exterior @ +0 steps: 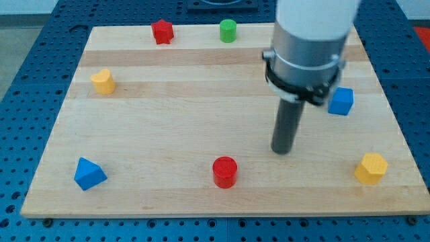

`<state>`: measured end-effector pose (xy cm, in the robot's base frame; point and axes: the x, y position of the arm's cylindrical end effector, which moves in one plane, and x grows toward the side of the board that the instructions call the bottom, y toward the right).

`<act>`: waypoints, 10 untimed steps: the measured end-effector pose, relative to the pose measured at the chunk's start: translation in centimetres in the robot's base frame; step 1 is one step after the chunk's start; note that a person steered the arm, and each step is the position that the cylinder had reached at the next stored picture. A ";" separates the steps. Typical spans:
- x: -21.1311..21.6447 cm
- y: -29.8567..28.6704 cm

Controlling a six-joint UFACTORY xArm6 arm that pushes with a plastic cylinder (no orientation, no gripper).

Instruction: Push red circle at top left

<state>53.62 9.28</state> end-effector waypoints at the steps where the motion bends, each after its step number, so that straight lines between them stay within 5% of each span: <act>1: 5.0 0.0; 2: 7.7 -3.7; 3: 5.7 -8.8; 5: -0.6 -10.4; 9: -4.5 -18.7; 10: -9.0 -17.2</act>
<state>44.67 -7.88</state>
